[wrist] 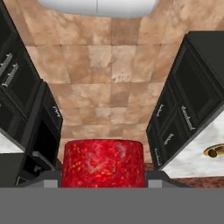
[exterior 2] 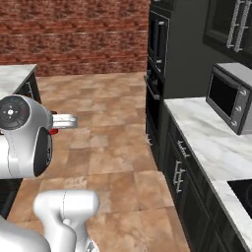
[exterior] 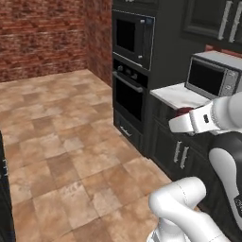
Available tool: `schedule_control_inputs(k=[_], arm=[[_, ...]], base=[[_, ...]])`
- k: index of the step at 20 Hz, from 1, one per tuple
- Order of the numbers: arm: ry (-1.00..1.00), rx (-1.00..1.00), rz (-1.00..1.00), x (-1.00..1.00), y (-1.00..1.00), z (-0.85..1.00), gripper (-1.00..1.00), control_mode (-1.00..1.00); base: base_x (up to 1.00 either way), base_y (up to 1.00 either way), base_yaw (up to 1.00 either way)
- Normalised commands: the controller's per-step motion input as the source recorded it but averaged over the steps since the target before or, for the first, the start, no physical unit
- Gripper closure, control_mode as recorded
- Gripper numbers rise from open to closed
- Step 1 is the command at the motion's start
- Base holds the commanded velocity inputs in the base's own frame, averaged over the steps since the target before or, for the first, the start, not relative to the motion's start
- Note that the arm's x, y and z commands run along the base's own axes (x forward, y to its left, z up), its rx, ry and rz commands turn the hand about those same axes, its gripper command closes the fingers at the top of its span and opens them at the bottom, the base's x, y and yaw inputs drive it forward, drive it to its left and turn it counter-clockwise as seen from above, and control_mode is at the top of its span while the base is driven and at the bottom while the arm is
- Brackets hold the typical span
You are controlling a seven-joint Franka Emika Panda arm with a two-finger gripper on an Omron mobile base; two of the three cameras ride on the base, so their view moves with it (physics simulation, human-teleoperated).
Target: Pick the avocado and bread from the counter and place them on the plate. Then pick the jam from the cabinet and place it next to the plate. Lastly close the cabinet door.
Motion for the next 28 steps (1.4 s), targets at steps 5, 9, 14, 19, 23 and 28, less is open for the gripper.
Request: schedule_control_inputs(k=[5, 9, 14, 19, 23, 28], arm=[[0.00, 0.00, 0.00, 0.00, 0.00, 0.00, 1.00, 1.00], [0.00, 0.00, 0.00, 0.00, 0.00, 0.00, 1.00, 1.00], [0.00, 0.00, 0.00, 0.00, 0.00, 0.00, 1.00, 1.00], [0.00, 0.00, 0.00, 0.00, 0.00, 0.00, 1.00, 1.00], [0.00, 0.00, 0.00, 0.00, 0.00, 0.00, 1.00, 1.00], [0.00, 0.00, 0.00, 0.00, 0.00, 0.00, 1.00, 1.00]], base=[[0.83, 0.00, 0.31], [0.84, 0.00, 0.32], [0.82, 0.00, 0.32], [0.83, 0.00, 0.32], [0.71, 0.00, 0.32], [0.58, 0.00, 0.34]])
